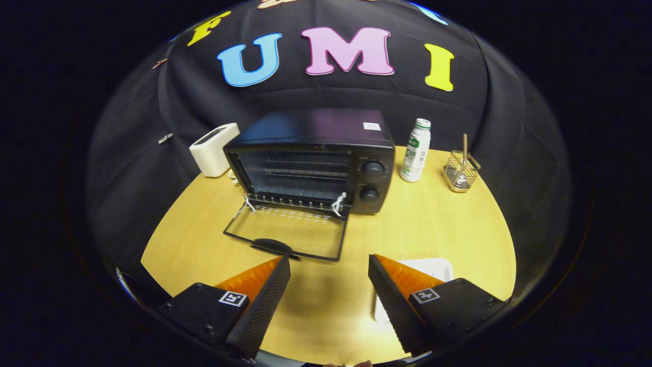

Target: Open the toaster oven, put the food inside, and close the toaster oven door.

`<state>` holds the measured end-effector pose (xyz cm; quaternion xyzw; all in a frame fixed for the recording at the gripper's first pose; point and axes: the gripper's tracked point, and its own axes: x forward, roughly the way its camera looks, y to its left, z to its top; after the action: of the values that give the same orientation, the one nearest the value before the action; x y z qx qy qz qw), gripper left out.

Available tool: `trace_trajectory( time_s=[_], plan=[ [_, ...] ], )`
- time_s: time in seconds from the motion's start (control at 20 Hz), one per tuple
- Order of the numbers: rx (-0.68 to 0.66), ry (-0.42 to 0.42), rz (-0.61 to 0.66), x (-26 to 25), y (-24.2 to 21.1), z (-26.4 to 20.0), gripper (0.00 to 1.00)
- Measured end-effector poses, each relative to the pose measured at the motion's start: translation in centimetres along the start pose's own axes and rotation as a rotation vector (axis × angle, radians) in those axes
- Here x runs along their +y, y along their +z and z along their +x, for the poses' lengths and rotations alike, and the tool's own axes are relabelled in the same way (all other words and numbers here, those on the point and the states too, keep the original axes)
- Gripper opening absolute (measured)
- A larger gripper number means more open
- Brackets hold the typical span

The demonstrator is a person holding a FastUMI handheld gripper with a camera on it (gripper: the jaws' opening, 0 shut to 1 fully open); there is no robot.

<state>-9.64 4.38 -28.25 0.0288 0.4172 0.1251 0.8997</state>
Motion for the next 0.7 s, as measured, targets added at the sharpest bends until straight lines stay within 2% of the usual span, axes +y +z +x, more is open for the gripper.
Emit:
trace_trajectory(
  time_s=[0.25,0.55,0.7],
  plan=[
    [0.158,0.002,-0.022,-8.1,-2.0,-0.9,1.00],
    [0.377,-0.002,0.091,-16.2,-6.2,1.0,0.99],
    [0.471,-0.007,0.133,-18.5,-8.7,2.8,0.99]
  ],
)
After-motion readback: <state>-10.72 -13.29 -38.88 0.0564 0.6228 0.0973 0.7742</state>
